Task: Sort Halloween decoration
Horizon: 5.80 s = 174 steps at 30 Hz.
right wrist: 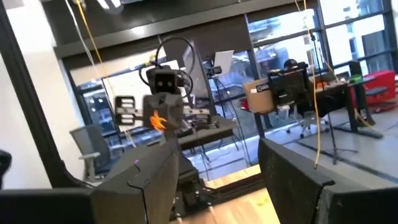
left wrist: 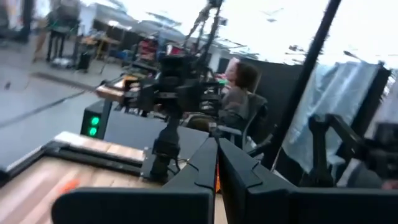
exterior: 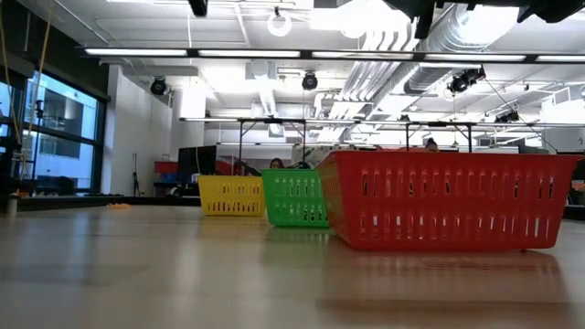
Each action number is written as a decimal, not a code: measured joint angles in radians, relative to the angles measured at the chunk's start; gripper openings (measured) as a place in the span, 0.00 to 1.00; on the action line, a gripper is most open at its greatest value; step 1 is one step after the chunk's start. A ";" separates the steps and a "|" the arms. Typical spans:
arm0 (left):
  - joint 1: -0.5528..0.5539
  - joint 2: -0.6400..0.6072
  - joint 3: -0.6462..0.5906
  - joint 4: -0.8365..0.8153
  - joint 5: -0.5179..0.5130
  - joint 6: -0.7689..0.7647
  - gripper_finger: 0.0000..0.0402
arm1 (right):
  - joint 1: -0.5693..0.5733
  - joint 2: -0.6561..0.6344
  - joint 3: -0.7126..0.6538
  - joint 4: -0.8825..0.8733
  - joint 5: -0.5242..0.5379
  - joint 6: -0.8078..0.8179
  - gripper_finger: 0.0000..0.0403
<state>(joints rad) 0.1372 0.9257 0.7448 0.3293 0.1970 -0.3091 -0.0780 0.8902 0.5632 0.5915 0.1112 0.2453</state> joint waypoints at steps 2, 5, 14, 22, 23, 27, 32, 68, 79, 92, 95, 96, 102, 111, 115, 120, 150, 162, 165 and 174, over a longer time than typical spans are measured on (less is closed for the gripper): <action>-0.014 -0.008 0.000 0.001 -0.001 0.032 0.00 | 0.000 0.000 0.000 -0.003 0.000 -0.028 0.53; -0.014 -0.008 -0.001 0.003 -0.006 0.041 0.00 | 0.000 0.000 0.000 -0.003 0.000 -0.043 0.53; -0.014 -0.008 -0.001 0.005 -0.008 0.041 0.00 | 0.000 0.000 0.000 -0.005 -0.002 -0.044 0.53; -0.013 -0.008 -0.001 0.004 -0.008 0.041 0.00 | 0.000 0.000 0.000 -0.007 -0.003 -0.044 0.53; -0.013 -0.007 -0.001 0.004 -0.008 0.041 0.00 | 0.000 0.000 0.000 -0.007 -0.003 -0.044 0.53; -0.013 0.018 -0.001 0.011 0.005 0.008 0.00 | 0.000 0.000 0.000 -0.007 -0.003 -0.044 0.53; -0.042 0.108 0.003 0.012 0.010 -0.012 0.00 | 0.000 0.000 0.000 -0.007 0.000 -0.044 0.53; -0.297 1.034 0.446 0.031 0.147 0.221 0.00 | 0.000 0.000 0.000 -0.318 0.012 0.121 0.53; -0.369 1.096 0.446 0.027 -0.057 0.269 0.00 | 0.000 0.000 0.000 -0.318 0.014 0.114 0.53; -0.367 1.096 0.446 0.015 -0.130 0.242 0.13 | 0.000 0.000 0.000 -0.318 0.016 0.113 0.53; -0.366 1.092 0.446 0.011 -0.130 0.223 0.21 | 0.000 0.000 0.000 -0.318 0.016 0.109 0.53; -0.363 1.082 0.446 -0.001 -0.130 0.222 0.24 | 0.000 0.000 0.000 -0.318 0.015 0.109 0.53; -0.292 0.913 0.446 -0.106 -0.132 0.248 0.39 | 0.000 0.000 0.000 -0.305 0.015 0.099 0.53; -0.150 0.564 0.447 -0.393 -0.137 0.250 0.44 | -0.001 0.000 0.000 -0.248 0.048 0.034 0.53; -0.129 0.434 0.447 -0.445 -0.135 0.260 0.44 | -0.001 0.000 0.000 -0.250 0.050 0.047 0.53; -0.130 0.332 0.414 -0.454 -0.132 0.310 0.44 | -0.001 0.000 0.000 -0.250 0.050 0.060 0.53; -0.137 0.033 -0.208 0.117 -0.287 0.043 0.44 | 0.000 0.000 0.000 -0.258 0.027 0.066 0.53; -0.136 0.030 -0.208 0.118 -0.322 -0.028 0.44 | 0.000 0.000 0.000 -0.258 0.056 0.189 0.53; -0.136 0.006 -0.207 0.118 -0.289 -0.046 0.44 | 0.000 0.000 0.000 -0.258 0.078 0.210 0.53; -0.052 -0.114 -0.206 0.087 -0.286 -0.065 0.44 | 0.000 0.002 0.000 -0.239 0.132 0.282 0.53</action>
<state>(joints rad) 0.0857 0.8117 0.5385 0.4159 -0.0895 -0.3742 -0.0776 0.8920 0.5636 0.3528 0.2436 0.5277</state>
